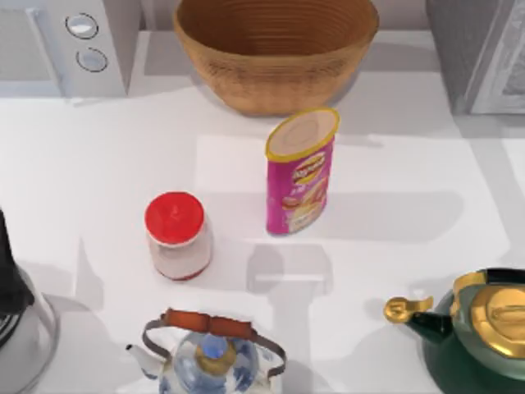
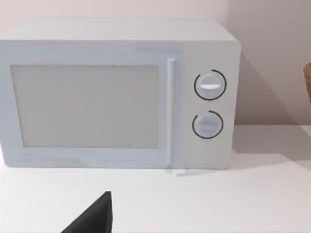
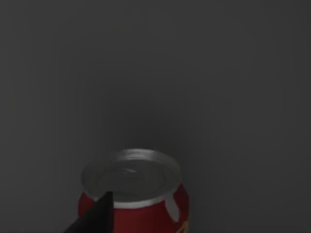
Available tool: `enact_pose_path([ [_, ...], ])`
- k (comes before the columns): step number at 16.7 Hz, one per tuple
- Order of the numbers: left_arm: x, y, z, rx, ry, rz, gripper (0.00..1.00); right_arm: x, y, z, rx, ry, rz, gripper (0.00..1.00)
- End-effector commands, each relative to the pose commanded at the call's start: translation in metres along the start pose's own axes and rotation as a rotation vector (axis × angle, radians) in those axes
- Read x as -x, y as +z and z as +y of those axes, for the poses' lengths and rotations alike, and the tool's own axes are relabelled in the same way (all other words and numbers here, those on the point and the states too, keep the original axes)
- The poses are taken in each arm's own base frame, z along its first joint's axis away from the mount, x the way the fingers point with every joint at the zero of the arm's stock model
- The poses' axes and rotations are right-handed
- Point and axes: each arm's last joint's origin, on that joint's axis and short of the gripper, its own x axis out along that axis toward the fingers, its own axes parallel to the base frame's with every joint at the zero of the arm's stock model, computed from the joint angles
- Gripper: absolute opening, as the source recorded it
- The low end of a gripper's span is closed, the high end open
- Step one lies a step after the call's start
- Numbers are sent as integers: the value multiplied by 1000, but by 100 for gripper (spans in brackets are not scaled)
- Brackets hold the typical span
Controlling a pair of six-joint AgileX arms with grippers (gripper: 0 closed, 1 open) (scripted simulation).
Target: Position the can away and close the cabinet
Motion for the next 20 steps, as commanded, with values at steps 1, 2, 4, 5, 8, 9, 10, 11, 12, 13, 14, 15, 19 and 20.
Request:
enact_pose_path([
  [1, 0, 0, 0, 0, 0, 0, 100, 19, 5, -8, 2, -26, -15, 100],
  [2, 0, 0, 0, 0, 0, 0, 100, 39, 7, -16, 5, -49, -25, 100],
  [4, 0, 0, 0, 0, 0, 0, 100, 79, -2, -29, 12, -88, -30, 100],
  [5, 0, 0, 0, 0, 0, 0, 100, 98, -13, -34, 16, -103, -22, 100],
  [8, 0, 0, 0, 0, 0, 0, 100, 148, -70, -45, 29, -122, 27, 100],
  [9, 0, 0, 0, 0, 0, 0, 100, 164, -96, -48, 32, -120, 48, 100],
  [10, 0, 0, 0, 0, 0, 0, 100, 178, -124, -49, 34, -114, 69, 100],
  [11, 0, 0, 0, 0, 0, 0, 100, 192, -153, -51, 35, -103, 87, 100],
  [12, 0, 0, 0, 0, 0, 0, 100, 204, -182, -51, 34, -89, 102, 100],
  [13, 0, 0, 0, 0, 0, 0, 100, 216, -211, -52, 32, -72, 110, 100],
  [14, 0, 0, 0, 0, 0, 0, 100, 226, -237, -52, 29, -52, 114, 100],
  [15, 0, 0, 0, 0, 0, 0, 100, 234, -262, -52, 24, -29, 114, 100],
  [19, 0, 0, 0, 0, 0, 0, 100, 252, -340, -48, 4, 74, 100, 100],
  [20, 0, 0, 0, 0, 0, 0, 100, 254, -354, -47, 0, 98, 98, 100],
])
